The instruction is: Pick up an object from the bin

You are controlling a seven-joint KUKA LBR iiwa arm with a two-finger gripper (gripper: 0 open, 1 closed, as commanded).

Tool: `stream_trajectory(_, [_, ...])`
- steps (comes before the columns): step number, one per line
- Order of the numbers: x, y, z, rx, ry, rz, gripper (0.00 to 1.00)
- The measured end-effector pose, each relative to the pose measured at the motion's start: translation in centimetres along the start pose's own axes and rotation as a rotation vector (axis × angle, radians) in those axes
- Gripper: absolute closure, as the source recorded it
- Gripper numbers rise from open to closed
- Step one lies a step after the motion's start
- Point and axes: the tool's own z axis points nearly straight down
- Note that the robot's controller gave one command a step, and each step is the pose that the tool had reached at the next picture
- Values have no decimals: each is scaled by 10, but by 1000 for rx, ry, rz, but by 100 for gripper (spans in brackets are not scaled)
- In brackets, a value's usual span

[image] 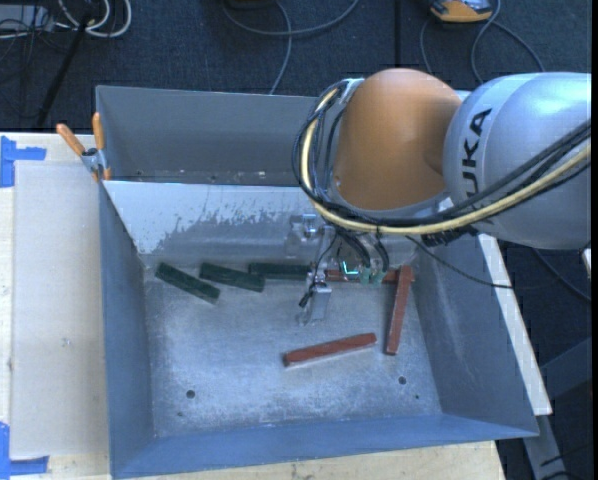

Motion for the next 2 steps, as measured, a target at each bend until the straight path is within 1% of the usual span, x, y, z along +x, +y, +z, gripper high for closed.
stream_trajectory(1, [39, -89, 157, 2, 1, -26, 0])
stream_trajectory(2, [26, -86, 121, -1, -12, 26, 0])
